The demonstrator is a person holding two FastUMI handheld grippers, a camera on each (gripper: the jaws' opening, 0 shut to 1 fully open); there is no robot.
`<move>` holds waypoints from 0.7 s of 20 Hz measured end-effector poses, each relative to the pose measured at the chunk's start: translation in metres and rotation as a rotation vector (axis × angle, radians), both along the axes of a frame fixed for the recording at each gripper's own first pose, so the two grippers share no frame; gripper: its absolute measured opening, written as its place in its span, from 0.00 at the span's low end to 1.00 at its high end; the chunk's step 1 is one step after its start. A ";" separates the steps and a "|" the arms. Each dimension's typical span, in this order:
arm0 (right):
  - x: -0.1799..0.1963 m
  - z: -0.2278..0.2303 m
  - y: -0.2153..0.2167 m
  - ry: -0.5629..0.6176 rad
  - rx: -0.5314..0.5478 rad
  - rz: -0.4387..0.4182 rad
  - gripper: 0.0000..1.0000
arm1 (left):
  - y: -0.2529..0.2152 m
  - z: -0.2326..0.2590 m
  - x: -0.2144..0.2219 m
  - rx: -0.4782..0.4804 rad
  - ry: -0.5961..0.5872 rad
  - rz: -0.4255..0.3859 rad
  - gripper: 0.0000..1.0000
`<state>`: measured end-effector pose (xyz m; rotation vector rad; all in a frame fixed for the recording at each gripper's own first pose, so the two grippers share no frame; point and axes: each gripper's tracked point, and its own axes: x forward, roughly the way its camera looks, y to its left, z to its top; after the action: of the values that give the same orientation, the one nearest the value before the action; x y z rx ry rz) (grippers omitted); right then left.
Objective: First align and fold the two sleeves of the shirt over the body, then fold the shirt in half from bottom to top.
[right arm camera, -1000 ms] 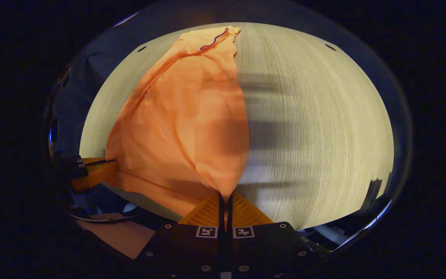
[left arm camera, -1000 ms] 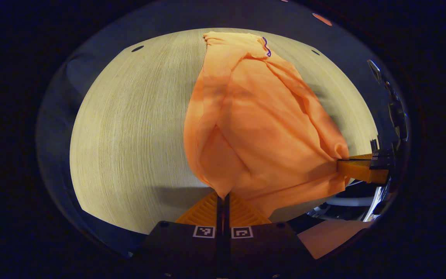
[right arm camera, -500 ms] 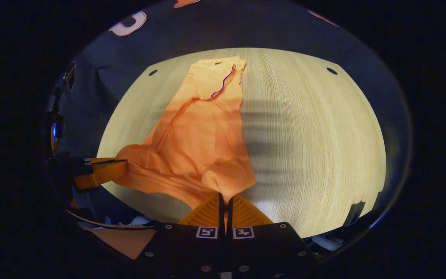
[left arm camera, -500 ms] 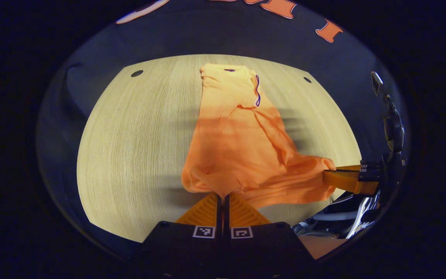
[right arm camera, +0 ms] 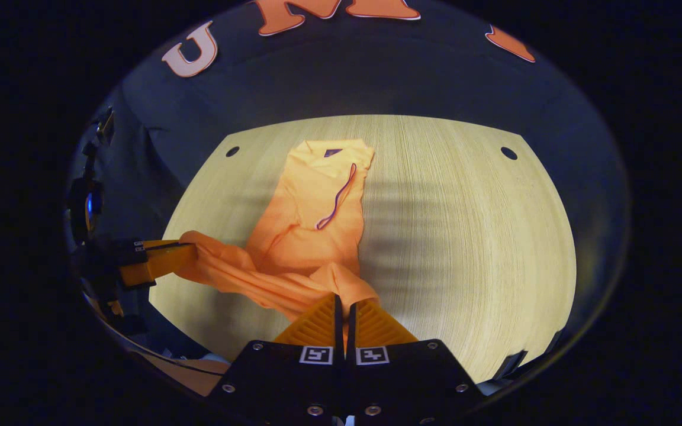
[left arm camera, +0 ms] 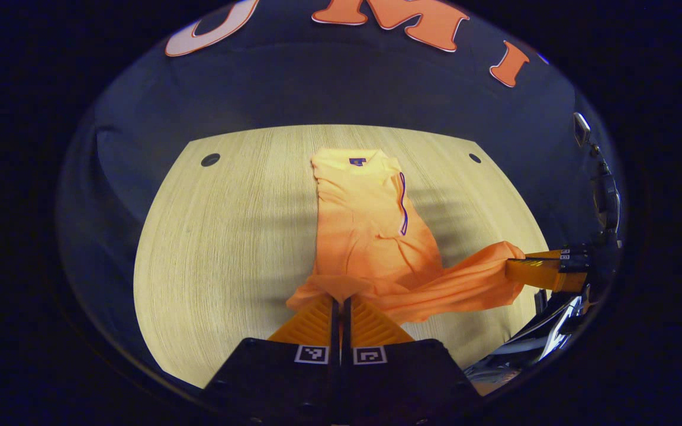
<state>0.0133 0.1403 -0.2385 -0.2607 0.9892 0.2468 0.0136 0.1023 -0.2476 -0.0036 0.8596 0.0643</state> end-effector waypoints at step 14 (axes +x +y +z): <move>0.146 0.029 0.032 -0.123 -0.022 0.037 0.00 | 0.042 0.043 0.153 0.014 -0.138 0.030 0.01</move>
<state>0.1591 0.1719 -0.2100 -0.3106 0.8661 0.2508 0.1668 0.1447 -0.2046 -0.0078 0.7213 0.0976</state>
